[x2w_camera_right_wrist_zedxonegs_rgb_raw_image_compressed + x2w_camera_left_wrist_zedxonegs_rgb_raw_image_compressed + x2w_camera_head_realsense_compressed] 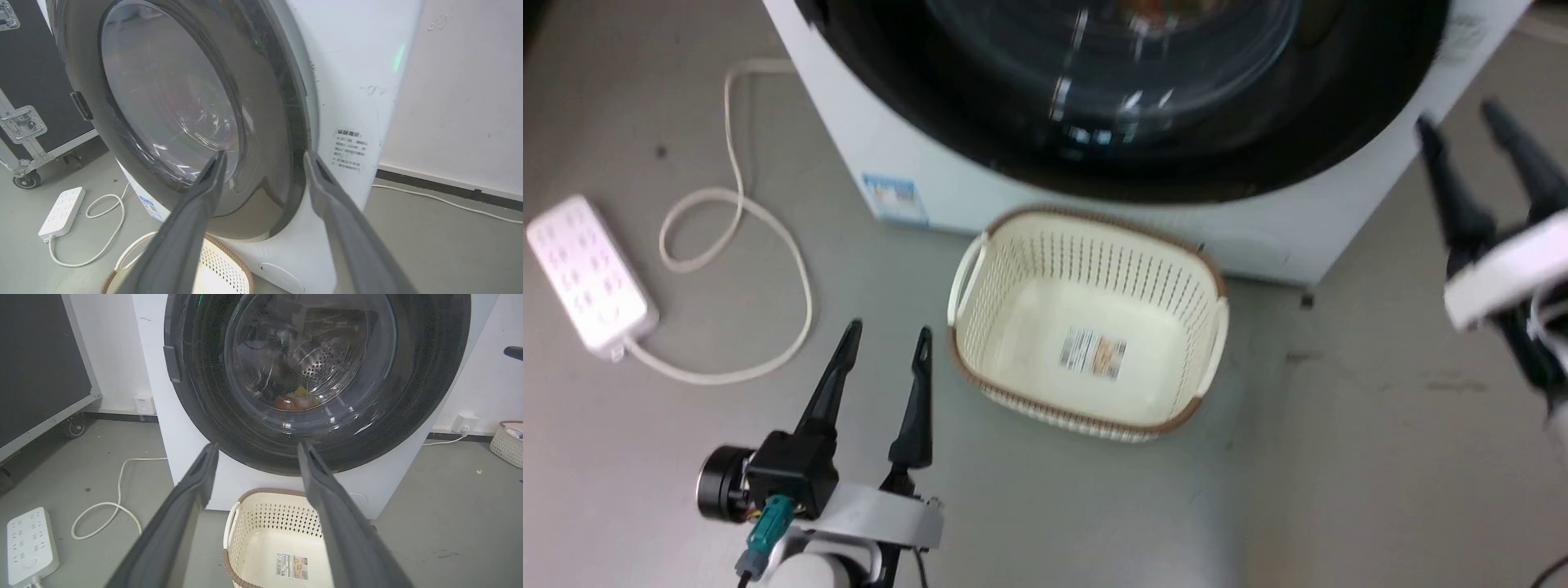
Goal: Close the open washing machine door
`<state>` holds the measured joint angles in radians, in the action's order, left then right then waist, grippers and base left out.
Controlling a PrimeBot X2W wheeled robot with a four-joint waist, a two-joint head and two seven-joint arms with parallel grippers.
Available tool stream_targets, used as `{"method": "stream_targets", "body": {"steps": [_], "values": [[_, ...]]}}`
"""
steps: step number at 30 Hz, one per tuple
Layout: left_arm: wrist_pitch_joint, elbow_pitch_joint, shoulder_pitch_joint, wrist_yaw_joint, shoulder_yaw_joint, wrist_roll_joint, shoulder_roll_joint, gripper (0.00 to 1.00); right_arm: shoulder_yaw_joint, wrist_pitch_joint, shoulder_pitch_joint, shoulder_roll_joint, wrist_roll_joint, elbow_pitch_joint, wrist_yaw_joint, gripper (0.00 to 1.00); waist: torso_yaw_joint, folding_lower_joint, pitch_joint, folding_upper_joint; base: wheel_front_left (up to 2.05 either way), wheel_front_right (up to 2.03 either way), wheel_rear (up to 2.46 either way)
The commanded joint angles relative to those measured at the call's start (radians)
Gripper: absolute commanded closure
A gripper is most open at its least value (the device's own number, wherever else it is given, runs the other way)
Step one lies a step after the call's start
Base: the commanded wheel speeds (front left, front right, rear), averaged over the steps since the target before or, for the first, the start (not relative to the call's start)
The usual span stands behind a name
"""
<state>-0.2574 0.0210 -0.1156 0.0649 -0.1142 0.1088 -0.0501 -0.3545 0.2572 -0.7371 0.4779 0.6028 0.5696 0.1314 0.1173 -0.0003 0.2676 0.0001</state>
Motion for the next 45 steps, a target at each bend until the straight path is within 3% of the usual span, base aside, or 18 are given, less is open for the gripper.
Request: {"method": "stream_targets", "body": {"steps": [1, 8, 12, 19, 25, 37, 38, 45], "values": [[-0.004, 0.004, 0.01, 0.005, 0.004, 0.002, 0.0, 0.0, 0.013, 0.004, 0.03, -0.001, -0.008, -0.014, -0.001, 0.0, -0.028, 0.0003, -0.074, -0.0001, 0.0, 0.0, 0.0], [-0.004, 0.05, 0.062, 0.017, 0.037, 0.008, 0.0, 0.0, 0.197, 0.004, 0.3, -0.118, -0.151, -0.181, -0.001, 0.0, -0.07, 0.0003, -0.177, -0.0001, 0.0, 0.0, 0.0], [-0.004, 0.075, 0.081, 0.019, 0.042, 0.006, 0.0, 0.0, 0.299, 0.004, 0.447, -0.221, -0.251, -0.272, -0.001, 0.0, -0.085, 0.0003, -0.216, -0.0001, 0.0, 0.0, 0.0], [-0.004, 0.09, 0.099, 0.022, 0.05, -0.002, 0.0, 0.0, 0.393, 0.004, 0.689, -0.376, -0.374, -0.416, -0.001, 0.0, -0.094, 0.0003, -0.256, -0.0001, 0.0, 0.0, 0.0], [-0.004, 0.097, 0.108, 0.02, 0.049, -0.008, 0.0, 0.0, 0.416, 0.004, 0.789, -0.415, -0.398, -0.468, -0.001, 0.0, -0.089, 0.0003, -0.264, -0.0001, 0.0, 0.0, 0.0], [-0.004, 0.155, 0.109, 0.013, 0.046, 0.007, 0.0, 0.0, 0.412, 0.004, 0.81, -0.426, -0.42, -0.492, -0.001, 0.0, -0.085, 0.0003, -0.268, -0.0001, 0.0, 0.0, 0.0], [0.0, 0.157, 0.101, 0.016, 0.045, 0.007, 0.001, 1.0, 0.412, 0.0, 0.797, -0.421, -0.415, -0.486, 0.0, 1.0, -0.085, 0.0003, -0.268, -0.0001, 0.0, 0.0, 0.0], [0.007, 0.156, 0.101, 0.015, 0.045, 0.005, 0.001, 1.0, 0.412, -0.007, 0.795, -0.421, -0.421, -0.486, 0.0, 1.0, -0.086, 0.0003, -0.268, -0.0001, 0.0, 0.0, 0.0]]}}
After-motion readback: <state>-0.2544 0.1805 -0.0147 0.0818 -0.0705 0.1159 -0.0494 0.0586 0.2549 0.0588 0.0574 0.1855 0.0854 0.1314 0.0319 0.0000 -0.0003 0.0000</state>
